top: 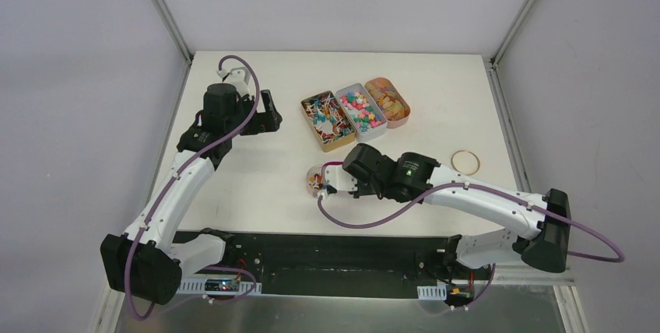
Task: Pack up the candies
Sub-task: Place the fake candies in the packing bottle, then scoop the fake candies from the storage box.
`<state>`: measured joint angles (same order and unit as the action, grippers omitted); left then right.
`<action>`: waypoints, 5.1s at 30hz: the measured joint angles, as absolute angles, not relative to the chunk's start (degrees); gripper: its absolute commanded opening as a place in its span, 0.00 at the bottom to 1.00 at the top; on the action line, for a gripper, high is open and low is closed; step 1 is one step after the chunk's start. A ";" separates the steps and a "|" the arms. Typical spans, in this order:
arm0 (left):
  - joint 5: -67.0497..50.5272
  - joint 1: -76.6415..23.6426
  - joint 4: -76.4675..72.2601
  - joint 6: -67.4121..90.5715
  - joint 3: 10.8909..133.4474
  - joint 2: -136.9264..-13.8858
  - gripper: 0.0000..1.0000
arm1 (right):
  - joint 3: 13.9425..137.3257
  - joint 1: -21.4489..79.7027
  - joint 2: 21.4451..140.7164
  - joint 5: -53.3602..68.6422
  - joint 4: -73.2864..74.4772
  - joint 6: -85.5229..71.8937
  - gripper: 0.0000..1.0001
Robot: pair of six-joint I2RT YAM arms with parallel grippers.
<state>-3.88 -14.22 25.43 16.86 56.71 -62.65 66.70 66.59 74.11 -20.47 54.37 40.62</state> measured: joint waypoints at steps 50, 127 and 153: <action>-24.10 -14.15 19.59 16.93 55.20 -62.96 0.86 | 79.44 64.18 78.06 -20.01 54.76 35.35 0.00; -22.37 -13.78 21.15 17.02 54.26 -65.80 0.99 | 91.09 38.63 88.25 -17.39 48.27 14.24 0.00; -20.93 -13.78 21.50 16.97 54.24 -64.71 0.99 | 105.58 38.02 107.24 -15.27 60.66 11.42 0.00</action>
